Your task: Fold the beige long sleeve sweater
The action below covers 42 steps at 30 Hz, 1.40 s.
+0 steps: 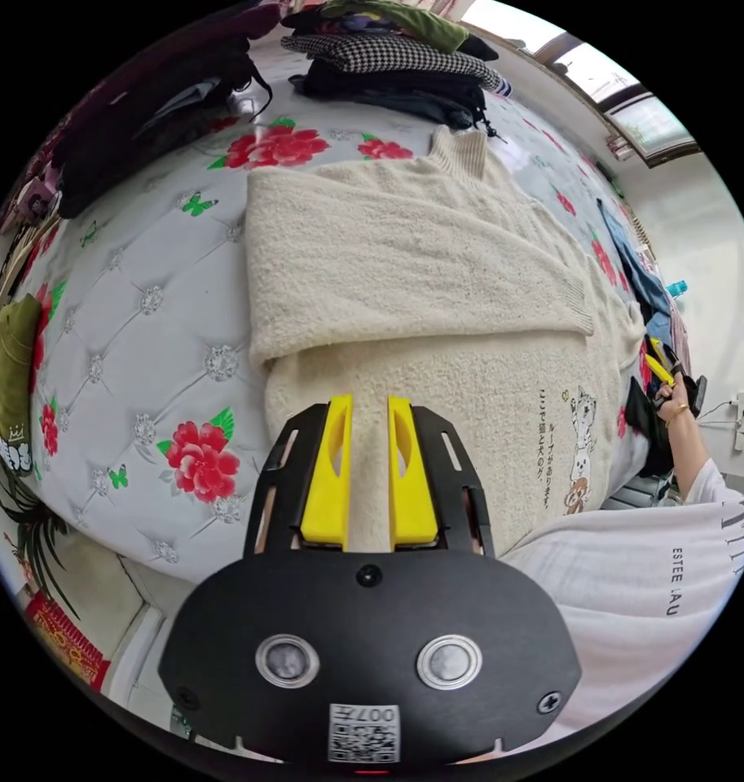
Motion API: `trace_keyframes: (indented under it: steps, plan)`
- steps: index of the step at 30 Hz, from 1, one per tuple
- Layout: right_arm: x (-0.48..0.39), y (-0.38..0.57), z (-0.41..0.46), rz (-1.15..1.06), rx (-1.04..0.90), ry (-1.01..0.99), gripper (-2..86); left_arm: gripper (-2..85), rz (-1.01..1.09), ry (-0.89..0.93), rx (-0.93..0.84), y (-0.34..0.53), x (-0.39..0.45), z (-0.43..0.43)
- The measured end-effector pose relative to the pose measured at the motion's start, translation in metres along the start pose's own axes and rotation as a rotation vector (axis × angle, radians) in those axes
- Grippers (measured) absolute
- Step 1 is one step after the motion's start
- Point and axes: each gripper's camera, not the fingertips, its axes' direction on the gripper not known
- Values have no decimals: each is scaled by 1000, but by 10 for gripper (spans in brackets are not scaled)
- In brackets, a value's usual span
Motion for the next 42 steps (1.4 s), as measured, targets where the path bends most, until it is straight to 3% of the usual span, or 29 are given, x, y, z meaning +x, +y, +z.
trace_keyframes:
  steps: [3,9,19,21,25,29,31,34,37,42]
  plan:
    - [41,-37,-12,103,21,-12,89,68,23,-48,-4,5,1,13]
    - [35,-52,-2,117,5,80,49,66,51,-107,-9,9,-1,12]
    - [5,18,-69,316,141,-455,1,47,25,-114,53,50,-33,-23]
    - [-53,25,-81,196,142,-469,0,32,37,-123,69,62,-40,-38]
    - [-288,76,-104,-431,41,-447,-1,10,14,-92,145,91,-67,-76]
    - [-510,265,-79,-1099,-99,-375,1,4,-74,-39,213,131,-110,-108]
    - [-564,365,-42,-1283,-187,-349,3,6,-108,-19,235,151,-128,-116]
    - [-606,524,61,-1409,-482,-301,11,17,-173,19,235,187,-163,-123]
    - [-598,650,173,-1415,-817,-128,28,24,-200,49,239,214,-188,-132]
    - [-584,690,183,-1322,-827,-139,49,45,-177,90,252,248,-219,-146]
